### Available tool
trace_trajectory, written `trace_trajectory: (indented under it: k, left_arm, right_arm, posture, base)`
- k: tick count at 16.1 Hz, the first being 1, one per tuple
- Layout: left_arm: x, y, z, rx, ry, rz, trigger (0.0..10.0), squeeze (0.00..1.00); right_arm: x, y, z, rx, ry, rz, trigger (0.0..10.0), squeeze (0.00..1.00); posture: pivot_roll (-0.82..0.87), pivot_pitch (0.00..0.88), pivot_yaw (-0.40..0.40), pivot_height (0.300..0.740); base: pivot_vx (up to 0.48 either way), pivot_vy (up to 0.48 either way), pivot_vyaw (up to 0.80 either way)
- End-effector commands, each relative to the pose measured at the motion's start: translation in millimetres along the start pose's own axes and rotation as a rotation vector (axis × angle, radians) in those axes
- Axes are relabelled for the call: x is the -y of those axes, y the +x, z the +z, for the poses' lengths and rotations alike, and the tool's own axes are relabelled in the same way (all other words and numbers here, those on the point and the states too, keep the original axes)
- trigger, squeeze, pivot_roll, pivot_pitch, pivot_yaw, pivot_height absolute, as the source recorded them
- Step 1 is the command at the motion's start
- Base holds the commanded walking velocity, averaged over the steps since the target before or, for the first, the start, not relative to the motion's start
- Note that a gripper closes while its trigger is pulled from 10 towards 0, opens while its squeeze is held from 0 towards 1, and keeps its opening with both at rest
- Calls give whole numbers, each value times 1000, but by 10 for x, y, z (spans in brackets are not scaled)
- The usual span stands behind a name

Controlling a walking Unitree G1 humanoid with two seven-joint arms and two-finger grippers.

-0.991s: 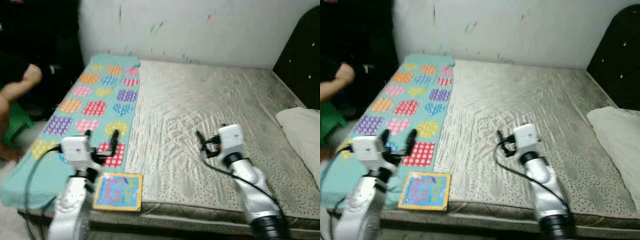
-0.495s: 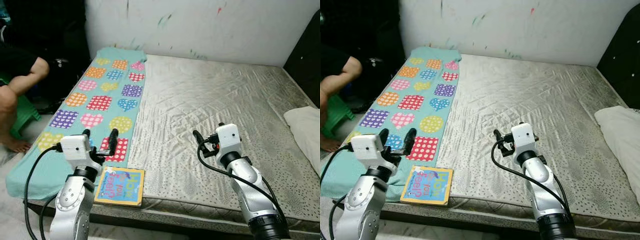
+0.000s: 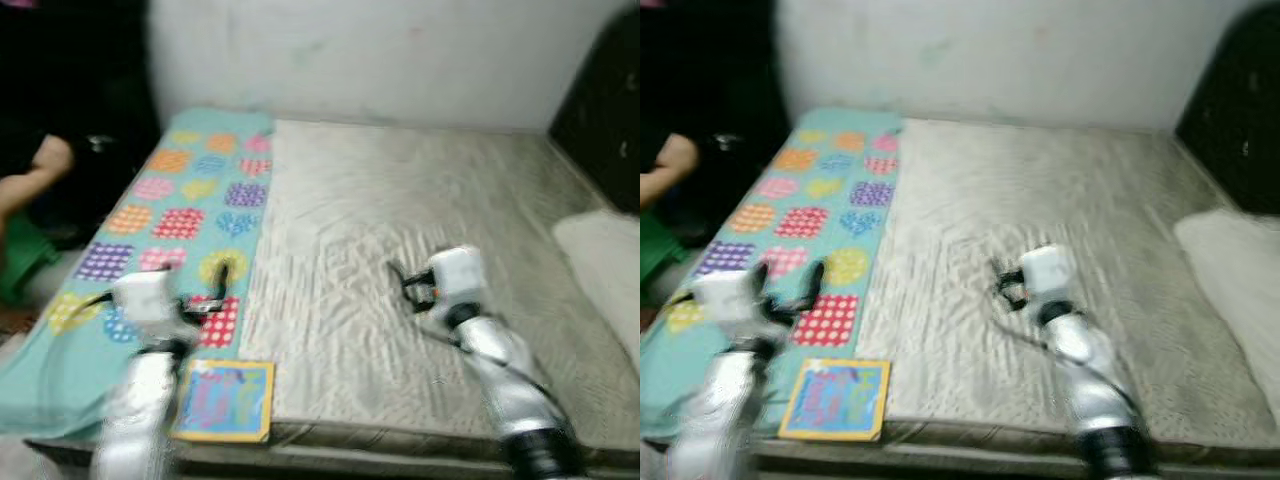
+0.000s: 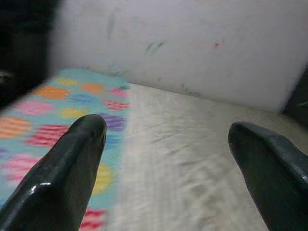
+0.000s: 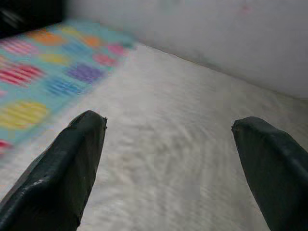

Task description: Clean up the room

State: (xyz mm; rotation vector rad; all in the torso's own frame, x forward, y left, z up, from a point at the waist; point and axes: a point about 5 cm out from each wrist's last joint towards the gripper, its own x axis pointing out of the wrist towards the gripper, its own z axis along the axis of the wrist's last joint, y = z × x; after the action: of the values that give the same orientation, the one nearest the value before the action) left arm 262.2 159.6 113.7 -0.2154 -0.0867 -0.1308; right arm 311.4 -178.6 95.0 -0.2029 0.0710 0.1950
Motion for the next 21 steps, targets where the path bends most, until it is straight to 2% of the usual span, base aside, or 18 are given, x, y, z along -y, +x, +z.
trace_trajectory:
  k: [1,9,21]
  left_arm:
    - [-120,-38,-8,-19,19,43,10000,0]
    - [-138,-27,-7,-22,1,58,10000,0]
    - [-147,-30,9,-7,-7,81,10000,0]
  right_arm:
    - [-86,50,82,31,13,26,10000,0]
    - [-82,49,82,31,13,20,10000,0]
    - [-61,67,78,24,-1,31,10000,0]
  posture:
    - [-46,0,-54,740]
    - [-47,0,-52,740]
    - [-49,0,-55,740]
  base:
    - [0,0,-800]
    - [0,0,0]
    - [0,475,0]
